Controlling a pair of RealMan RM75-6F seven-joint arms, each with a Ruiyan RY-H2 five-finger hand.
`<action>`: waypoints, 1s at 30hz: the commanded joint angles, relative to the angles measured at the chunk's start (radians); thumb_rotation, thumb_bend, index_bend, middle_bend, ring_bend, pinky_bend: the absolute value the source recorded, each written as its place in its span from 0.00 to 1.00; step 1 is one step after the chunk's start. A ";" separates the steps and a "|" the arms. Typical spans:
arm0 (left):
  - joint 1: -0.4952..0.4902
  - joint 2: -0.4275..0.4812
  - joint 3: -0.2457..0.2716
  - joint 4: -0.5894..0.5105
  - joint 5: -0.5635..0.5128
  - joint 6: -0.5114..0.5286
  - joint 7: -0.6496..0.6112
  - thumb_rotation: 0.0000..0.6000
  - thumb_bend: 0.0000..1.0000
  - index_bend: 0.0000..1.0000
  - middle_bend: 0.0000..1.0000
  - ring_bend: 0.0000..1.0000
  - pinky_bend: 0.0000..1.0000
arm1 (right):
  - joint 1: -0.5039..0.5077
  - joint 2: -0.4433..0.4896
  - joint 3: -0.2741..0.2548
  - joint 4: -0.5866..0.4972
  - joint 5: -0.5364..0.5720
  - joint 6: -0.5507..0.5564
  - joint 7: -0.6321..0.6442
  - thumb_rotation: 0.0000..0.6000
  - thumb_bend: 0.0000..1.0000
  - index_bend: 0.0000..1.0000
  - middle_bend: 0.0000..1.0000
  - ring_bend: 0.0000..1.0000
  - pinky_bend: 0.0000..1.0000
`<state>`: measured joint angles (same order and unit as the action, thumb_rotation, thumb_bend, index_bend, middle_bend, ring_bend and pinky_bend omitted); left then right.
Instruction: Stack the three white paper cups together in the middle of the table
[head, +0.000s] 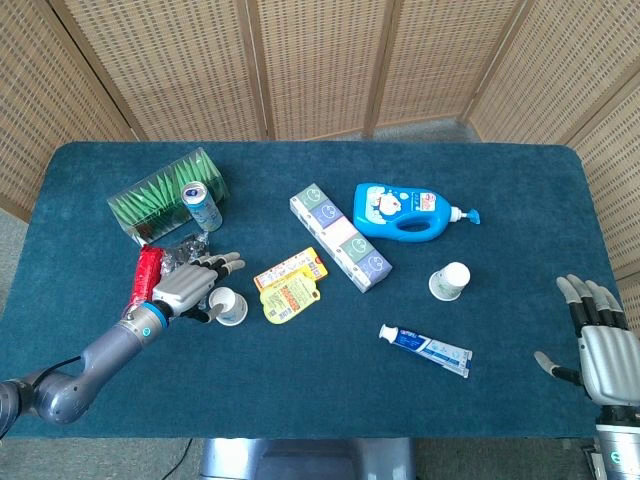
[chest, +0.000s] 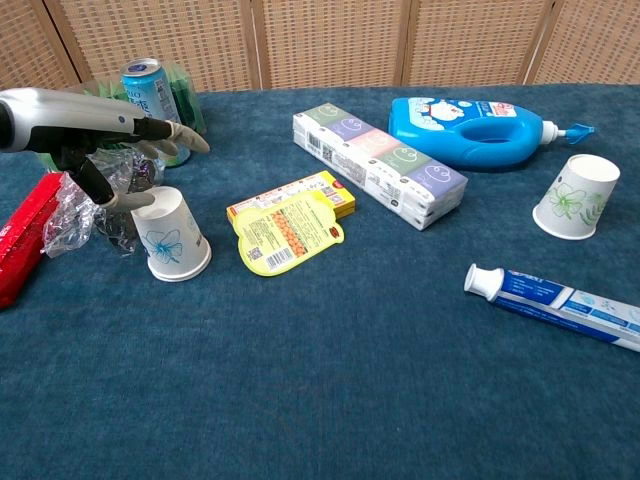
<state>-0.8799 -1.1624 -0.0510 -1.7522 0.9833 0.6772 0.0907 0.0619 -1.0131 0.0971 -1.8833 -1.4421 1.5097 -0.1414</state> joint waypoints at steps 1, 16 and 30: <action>0.002 0.007 0.000 -0.008 0.015 -0.021 -0.012 1.00 0.52 0.00 0.00 0.00 0.10 | -0.001 0.000 0.000 -0.001 -0.001 0.002 0.001 1.00 0.15 0.00 0.00 0.00 0.12; -0.019 -0.064 0.039 0.043 0.014 -0.053 0.032 1.00 0.52 0.12 0.01 0.00 0.28 | -0.010 0.005 -0.002 0.001 0.002 0.008 0.011 1.00 0.15 0.00 0.00 0.00 0.12; -0.013 -0.125 0.044 0.050 -0.048 0.059 0.148 1.00 0.52 0.31 0.23 0.27 0.58 | -0.013 0.008 -0.001 0.003 0.002 0.009 0.020 1.00 0.15 0.00 0.00 0.00 0.12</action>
<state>-0.8923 -1.2873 -0.0065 -1.7009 0.9362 0.7362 0.2378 0.0494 -1.0048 0.0966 -1.8798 -1.4399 1.5187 -0.1211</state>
